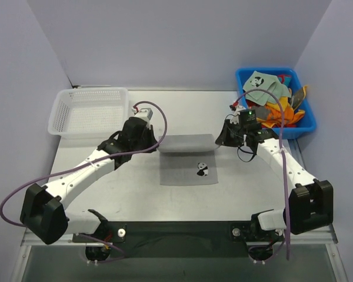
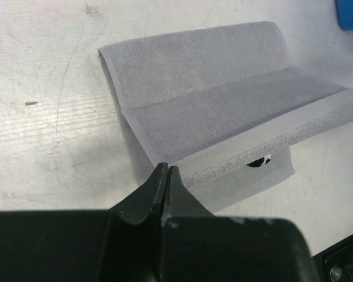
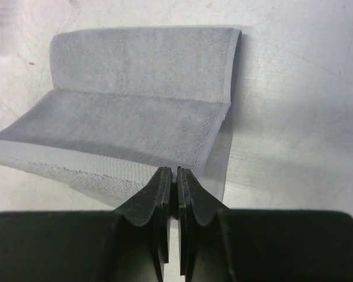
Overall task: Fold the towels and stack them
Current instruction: Fold the towel
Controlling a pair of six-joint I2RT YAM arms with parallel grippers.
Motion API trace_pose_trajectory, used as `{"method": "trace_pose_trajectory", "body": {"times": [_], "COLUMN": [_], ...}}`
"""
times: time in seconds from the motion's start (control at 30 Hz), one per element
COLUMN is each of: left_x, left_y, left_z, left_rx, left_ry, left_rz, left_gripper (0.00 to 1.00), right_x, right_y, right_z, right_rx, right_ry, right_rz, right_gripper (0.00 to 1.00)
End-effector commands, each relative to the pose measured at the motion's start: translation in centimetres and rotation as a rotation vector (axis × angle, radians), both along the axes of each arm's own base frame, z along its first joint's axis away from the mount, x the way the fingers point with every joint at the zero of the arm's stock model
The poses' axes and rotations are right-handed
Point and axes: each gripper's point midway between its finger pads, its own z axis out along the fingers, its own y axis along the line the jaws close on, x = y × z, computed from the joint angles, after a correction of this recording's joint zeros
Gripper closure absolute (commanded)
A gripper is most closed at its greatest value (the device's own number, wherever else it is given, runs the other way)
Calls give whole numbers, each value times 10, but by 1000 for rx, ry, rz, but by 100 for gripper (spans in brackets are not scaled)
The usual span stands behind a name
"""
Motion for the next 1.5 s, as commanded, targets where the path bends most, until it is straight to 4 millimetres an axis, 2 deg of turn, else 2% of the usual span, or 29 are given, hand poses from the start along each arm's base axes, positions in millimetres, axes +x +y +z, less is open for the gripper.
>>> {"method": "trace_pose_trajectory", "body": {"times": [0.0, 0.13, 0.2, 0.27, 0.33, 0.37, 0.43, 0.47, 0.5, 0.6, 0.63, 0.73, 0.8, 0.87, 0.93, 0.97, 1.0, 1.07, 1.1, 1.27, 1.47], "left_x": [-17, -27, -31, -31, -39, -42, -50, -53, -58, -69, -72, -78, -76, -68, -60, -52, -48, -36, -33, -31, -49], "left_y": [13, 17, 19, 17, 14, 12, 10, 10, 10, 11, 11, 12, 13, 12, 9, 4, 1, -8, -12, -29, -32], "left_z": [-5, -30, -48, -67, -91, -97, -106, -105, -105, -71, -65, -46, -41, -38, -46, -40, -51, -47, -57, -74, -104], "left_rx": [19, 43, 61, 72, 86, 83, 84, 79, 76, 1, -17, -71, -76, -59, -17, -18, 13, 15, 38, 62, 75], "left_ry": [22, 66, 96, 126, 194, 215, 246, 249, 251, 175, 163, 120, 100, 79, 92, 79, 101, 90, 114, 161, 240], "left_rz": [12, 8, 6, -3, -21, -29, -41, -49, -52, -55, -53, -48, -38, -29, -40, -44, -53, -68, -80, -135, -164], "left_gripper": [100, 100, 100, 100, 100, 99, 86, 73, 66, 45, 41, 28, 22, 22, 24, 24, 23, 23, 24, 23, 25], "right_x": [-21, -34, -41, -46, -53, -58, -63, -65, -70, -75, -74, -74, -73, -65, -61, -54, -52, -43, -40, -38, -50], "right_y": [-15, -14, -14, -13, -13, -13, -10, -8, -6, -3, -2, 6, 11, 14, 19, 23, 25, 29, 30, 34, 39], "right_z": [-11, -35, -55, -75, -90, -99, -103, -101, -99, -82, -72, -58, -55, -56, -63, -60, -61, -66, -66, -86, -105], "right_rx": [-44, -46, -65, -79, -80, -84, -74, -64, -51, -41, -34, -26, -45, -67, -75, -76, -81, -91, -96, -122, -119], "right_ry": [46, 118, 170, 226, 269, 303, 322, 321, 326, 276, 238, 191, 174, 173, 197, 182, 186, 196, 193, 242, 290], "right_rz": [-34, -22, -11, -4, 3, 8, 25, 36, 51, 76, 83, 116, 134, 140, 151, 156, 162, 171, 181, 216, 283], "right_gripper": [100, 100, 100, 94, 85, 83, 75, 75, 75, 73, 71, 67, 61, 59, 55, 53, 49, 43, 41, 37, 40]}}
